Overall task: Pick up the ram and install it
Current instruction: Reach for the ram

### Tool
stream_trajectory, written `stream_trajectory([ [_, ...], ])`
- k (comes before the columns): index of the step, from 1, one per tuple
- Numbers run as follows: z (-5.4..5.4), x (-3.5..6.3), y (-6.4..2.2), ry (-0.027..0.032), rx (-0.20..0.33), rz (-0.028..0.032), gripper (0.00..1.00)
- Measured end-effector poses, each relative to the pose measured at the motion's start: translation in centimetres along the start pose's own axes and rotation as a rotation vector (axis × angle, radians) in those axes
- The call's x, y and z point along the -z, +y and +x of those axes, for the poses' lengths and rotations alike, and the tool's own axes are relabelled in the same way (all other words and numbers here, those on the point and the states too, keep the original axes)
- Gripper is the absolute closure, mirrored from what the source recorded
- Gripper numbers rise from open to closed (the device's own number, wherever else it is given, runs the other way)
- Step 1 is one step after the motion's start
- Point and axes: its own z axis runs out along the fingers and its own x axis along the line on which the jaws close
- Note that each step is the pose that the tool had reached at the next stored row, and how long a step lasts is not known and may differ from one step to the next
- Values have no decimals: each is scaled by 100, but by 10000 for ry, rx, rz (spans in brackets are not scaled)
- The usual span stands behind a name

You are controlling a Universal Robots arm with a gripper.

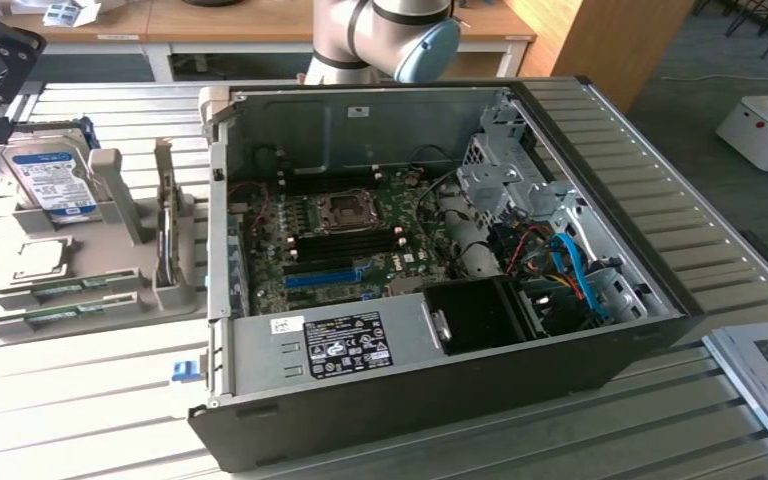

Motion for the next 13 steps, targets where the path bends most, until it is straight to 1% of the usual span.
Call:
stream_trajectory([
  [13,7,0,-2,1,53,3,90],
])
